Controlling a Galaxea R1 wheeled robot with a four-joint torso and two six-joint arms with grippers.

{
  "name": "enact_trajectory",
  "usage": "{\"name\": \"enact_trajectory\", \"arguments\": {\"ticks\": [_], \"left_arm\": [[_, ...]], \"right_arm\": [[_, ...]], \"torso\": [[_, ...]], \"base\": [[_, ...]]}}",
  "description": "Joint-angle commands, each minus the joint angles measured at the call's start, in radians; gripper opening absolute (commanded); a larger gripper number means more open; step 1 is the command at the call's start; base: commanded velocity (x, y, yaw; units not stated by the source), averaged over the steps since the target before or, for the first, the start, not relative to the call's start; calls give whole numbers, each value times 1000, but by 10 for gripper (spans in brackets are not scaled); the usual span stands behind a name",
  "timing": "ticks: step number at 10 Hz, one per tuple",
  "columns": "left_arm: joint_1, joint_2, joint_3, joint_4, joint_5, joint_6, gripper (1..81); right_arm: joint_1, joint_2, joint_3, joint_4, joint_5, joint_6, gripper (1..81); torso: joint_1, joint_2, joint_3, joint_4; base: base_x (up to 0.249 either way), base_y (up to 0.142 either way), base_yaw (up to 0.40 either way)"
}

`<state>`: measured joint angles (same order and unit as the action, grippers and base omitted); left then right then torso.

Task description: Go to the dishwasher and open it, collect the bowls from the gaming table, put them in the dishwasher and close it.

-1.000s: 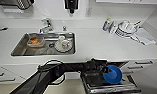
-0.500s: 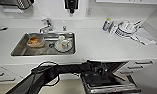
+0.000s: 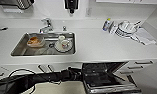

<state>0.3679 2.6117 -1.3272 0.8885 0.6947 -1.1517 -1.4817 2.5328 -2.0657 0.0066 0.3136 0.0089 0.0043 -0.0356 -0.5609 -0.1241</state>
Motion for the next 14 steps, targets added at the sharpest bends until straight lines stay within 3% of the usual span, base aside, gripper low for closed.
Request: {"name": "enact_trajectory", "arguments": {"ticks": [1, 4, 6, 8, 11, 12, 14], "left_arm": [[264, -314, 365, 165, -1, 36, 811], [561, -349, 313, 380, -12, 29, 811], [720, -305, 210, 460, -12, 26, 811], [832, -248, 79, 466, -46, 6, 811], [951, -163, -206, 468, -331, 1, 811], [977, -144, -266, 468, -369, 1, 811], [1010, -91, -362, 463, -374, 1, 811]], "right_arm": [[-4, -274, 283, -13, 130, 2, 10], [56, -415, 455, -14, 202, 3, 10], [138, -476, 539, -7, 200, 5, 10], [235, -510, 607, 1, 193, 5, 10], [394, -541, 661, 1, 139, 75, 10], [440, -555, 675, 1, 118, 104, 10], [539, -572, 684, 1, 56, 151, 10]], "torso": [[0, 0, 0, 0], [0, 0, 0, 0], [0, 0, 0, 0], [0, 0, 0, 0], [0, 0, 0, 0], [0, 0, 0, 0], [0, 0, 0, 0]], "base": [[0, 0, 0], [0, 0, 0], [0, 0, 0], [0, 0, 0], [0, 0, 0], [0, 0, 0], [0, 0, 0]]}}
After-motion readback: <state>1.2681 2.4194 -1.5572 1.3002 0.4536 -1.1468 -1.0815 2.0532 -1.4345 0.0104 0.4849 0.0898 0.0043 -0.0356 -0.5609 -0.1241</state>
